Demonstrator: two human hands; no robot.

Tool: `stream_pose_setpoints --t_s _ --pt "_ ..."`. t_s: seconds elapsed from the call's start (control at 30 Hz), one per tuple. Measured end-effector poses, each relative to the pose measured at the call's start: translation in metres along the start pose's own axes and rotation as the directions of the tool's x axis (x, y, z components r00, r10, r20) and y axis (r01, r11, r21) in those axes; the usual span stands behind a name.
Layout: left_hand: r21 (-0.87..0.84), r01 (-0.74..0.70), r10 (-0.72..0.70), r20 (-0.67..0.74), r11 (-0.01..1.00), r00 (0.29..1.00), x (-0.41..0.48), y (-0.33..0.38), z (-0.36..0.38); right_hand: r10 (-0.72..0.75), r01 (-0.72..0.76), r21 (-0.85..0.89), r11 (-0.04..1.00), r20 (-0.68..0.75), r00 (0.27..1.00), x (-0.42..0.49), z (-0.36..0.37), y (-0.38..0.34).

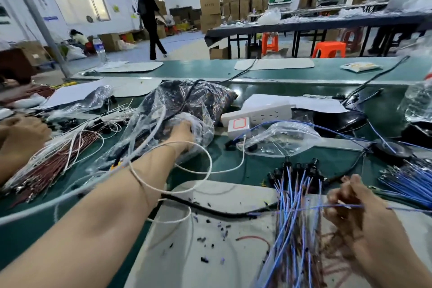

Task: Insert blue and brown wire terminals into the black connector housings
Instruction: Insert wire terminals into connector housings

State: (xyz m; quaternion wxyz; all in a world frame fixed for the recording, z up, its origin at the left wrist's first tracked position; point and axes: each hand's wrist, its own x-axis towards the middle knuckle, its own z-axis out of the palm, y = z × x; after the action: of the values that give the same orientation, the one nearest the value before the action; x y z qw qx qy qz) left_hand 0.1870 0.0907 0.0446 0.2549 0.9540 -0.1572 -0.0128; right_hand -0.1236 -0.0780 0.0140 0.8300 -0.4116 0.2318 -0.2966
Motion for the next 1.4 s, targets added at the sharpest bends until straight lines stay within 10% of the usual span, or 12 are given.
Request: stream_pose_setpoints --t_s 0.53,0.67,0.83,0.93,1.1,1.4 --pt "-0.049 -0.141 0.143 0.042 0.989 0.989 -0.014 -0.012 -0.003 0.143 -0.153 0.081 0.985 0.125 0.982 0.004 -0.002 -0.009" --pt "0.346 -0.238 0.142 0.282 0.908 0.949 -0.033 0.005 -0.032 0.101 -0.099 -0.023 0.995 0.096 0.990 -0.002 0.002 -0.007" --pt "0.548 -0.262 0.274 0.062 0.794 0.960 -0.080 0.056 -0.072 0.087 -0.079 -0.093 0.992 0.078 0.993 -0.006 0.002 -0.007" --pt "0.155 -0.452 0.466 -0.074 0.879 0.882 -0.115 0.085 -0.072 0.096 -0.087 -0.082 0.993 0.107 0.990 -0.007 0.003 -0.009" --pt "-0.370 -0.670 0.676 -0.136 0.644 0.725 -0.181 0.103 0.012 0.011 0.004 -0.139 0.990 0.109 0.994 -0.008 0.005 -0.003" --pt "-0.693 -0.478 0.508 -0.184 0.540 0.841 -0.180 0.077 0.071 -0.092 0.099 -0.121 0.988 0.063 0.994 -0.006 0.006 0.001"
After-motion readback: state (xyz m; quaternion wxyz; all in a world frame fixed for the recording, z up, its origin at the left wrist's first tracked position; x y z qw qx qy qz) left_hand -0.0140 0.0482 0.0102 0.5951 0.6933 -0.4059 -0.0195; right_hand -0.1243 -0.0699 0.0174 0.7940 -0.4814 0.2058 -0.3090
